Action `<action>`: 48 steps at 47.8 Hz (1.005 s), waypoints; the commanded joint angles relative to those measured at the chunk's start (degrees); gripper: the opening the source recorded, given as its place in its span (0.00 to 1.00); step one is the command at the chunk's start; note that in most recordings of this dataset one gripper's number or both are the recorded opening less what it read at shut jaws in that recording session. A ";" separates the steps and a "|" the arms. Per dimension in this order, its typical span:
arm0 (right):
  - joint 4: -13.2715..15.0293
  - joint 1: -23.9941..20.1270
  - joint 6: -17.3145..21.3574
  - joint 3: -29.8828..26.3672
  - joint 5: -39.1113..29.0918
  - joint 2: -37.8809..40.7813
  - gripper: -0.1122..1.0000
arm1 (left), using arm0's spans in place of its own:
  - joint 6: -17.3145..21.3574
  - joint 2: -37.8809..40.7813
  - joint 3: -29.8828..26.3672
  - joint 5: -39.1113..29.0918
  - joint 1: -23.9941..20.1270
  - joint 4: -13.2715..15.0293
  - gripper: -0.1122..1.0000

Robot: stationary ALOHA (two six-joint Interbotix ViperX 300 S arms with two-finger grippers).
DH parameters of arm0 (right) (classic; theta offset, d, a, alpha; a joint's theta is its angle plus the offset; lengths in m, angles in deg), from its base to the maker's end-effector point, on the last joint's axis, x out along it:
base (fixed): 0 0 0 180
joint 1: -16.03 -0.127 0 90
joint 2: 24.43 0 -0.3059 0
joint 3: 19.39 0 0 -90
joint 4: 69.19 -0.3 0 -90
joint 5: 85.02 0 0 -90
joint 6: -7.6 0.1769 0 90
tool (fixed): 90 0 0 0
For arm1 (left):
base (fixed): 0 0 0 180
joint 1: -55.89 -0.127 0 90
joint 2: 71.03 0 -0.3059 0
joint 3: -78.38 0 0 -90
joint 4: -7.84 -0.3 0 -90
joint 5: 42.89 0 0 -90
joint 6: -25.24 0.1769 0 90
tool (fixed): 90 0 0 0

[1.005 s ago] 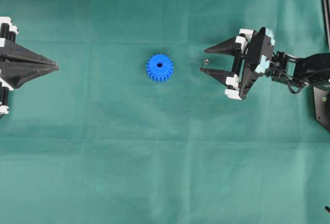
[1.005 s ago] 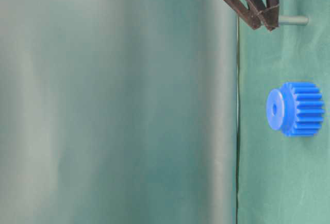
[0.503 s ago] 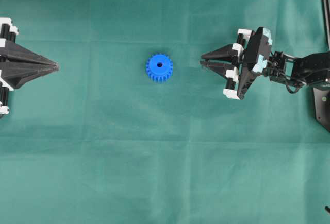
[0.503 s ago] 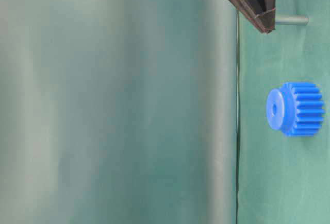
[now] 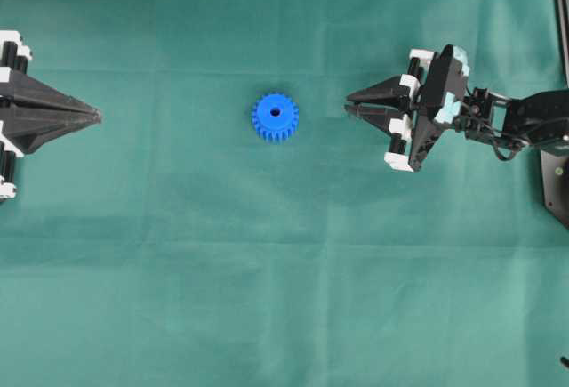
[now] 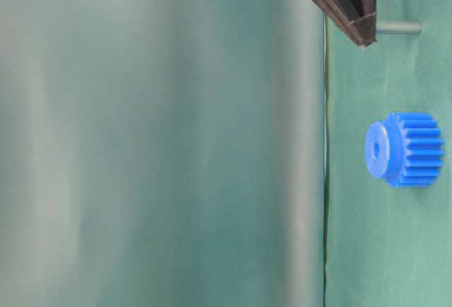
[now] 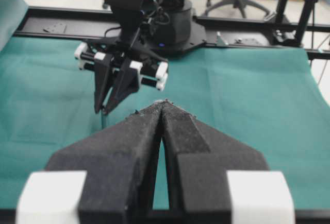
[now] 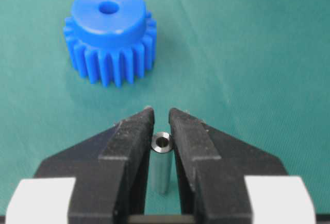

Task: Insert the shaft placed at a random location into the center hole of the small gear at another random location.
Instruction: 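Lower the right gripper over the shaft and close to grasp it, then carry the held shaft left over the blue gear's center hole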

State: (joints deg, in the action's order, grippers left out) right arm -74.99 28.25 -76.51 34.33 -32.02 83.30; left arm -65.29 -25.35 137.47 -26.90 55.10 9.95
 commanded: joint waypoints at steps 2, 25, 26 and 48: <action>0.09 0.00 -0.35 -0.35 -3.60 -5.62 0.23 | 0.00 0.18 -0.53 0.26 0.00 0.09 0.10; 1.05 -0.09 -2.20 -1.14 -17.14 -18.28 0.23 | 0.00 0.18 -0.53 0.26 0.00 0.18 0.10; 1.05 0.00 -2.20 -1.23 -17.14 -18.19 0.23 | 0.00 0.18 -0.53 0.26 0.00 0.18 0.10; 1.05 -1.67 -2.55 -12.22 -19.51 -9.49 0.23 | 0.00 0.26 -0.53 0.18 0.00 0.09 0.10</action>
State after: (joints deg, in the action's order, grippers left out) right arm -74.02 26.76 -78.88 25.54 -51.18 72.84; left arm -65.37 -25.35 137.47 -26.99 55.10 10.04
